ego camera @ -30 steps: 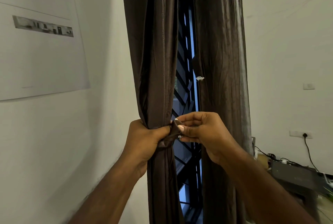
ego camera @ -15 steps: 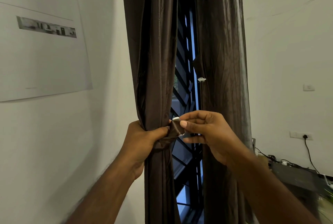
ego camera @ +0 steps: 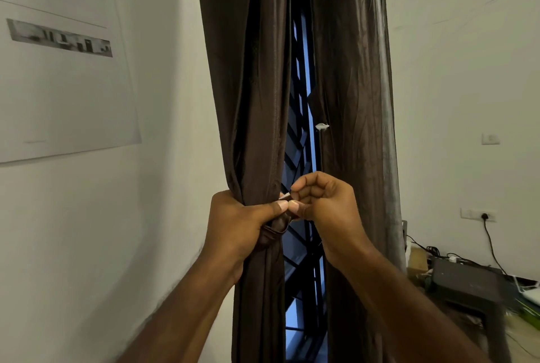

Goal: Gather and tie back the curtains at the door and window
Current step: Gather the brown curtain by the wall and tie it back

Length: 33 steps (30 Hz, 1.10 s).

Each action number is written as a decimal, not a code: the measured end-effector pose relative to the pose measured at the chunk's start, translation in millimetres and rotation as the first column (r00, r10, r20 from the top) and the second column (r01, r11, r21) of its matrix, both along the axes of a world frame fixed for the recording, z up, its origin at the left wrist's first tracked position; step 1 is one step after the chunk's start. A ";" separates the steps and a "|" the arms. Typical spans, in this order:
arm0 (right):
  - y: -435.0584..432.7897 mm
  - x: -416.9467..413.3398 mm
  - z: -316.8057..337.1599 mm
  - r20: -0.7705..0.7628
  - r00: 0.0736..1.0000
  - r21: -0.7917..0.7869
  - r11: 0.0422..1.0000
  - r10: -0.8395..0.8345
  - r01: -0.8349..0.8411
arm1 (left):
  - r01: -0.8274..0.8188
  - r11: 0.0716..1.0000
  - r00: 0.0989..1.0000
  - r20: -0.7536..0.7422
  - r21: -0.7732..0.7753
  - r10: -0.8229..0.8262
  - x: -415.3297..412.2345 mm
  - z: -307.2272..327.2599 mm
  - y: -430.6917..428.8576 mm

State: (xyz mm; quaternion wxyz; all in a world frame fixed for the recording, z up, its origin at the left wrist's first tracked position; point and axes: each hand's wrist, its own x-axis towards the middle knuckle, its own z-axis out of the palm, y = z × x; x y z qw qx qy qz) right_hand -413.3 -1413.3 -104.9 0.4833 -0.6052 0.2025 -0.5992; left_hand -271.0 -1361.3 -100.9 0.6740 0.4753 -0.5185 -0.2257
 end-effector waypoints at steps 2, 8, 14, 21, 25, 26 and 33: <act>-1.8 -3.7 -2.6 0.001 0.998 0.022 0.998 0.060 -0.060 | -0.012 1.000 1.000 0.002 0.000 0.012 4.3 -0.5 -1.0; -9.3 -12.3 -10.2 -0.172 0.979 0.060 0.993 0.107 -0.099 | 0.051 0.996 0.998 0.034 0.067 -0.054 13.3 1.6 0.3; -13.7 -19.4 -10.4 -0.032 0.999 0.085 0.996 0.026 -0.023 | 0.006 0.994 0.999 -0.045 0.105 -0.001 22.1 0.7 -2.8; -8.7 -13.4 -12.6 -0.161 0.982 0.057 0.994 0.101 -0.093 | 0.111 0.993 0.993 0.031 0.051 -0.113 16.6 3.3 1.0; -10.8 -6.5 -10.2 -0.116 0.993 0.047 0.999 -0.022 0.027 | 0.060 0.997 0.995 0.083 0.041 -0.063 13.7 2.2 -2.1; -12.5 -4.5 -8.9 -0.110 0.993 0.050 0.998 -0.039 0.045 | 0.030 0.999 0.996 0.081 0.038 -0.033 14.0 1.1 -4.1; -23.3 10.0 -11.5 -0.089 0.996 0.109 0.994 0.013 -0.003 | -0.059 0.998 0.996 0.068 0.036 0.056 18.3 -2.4 -13.6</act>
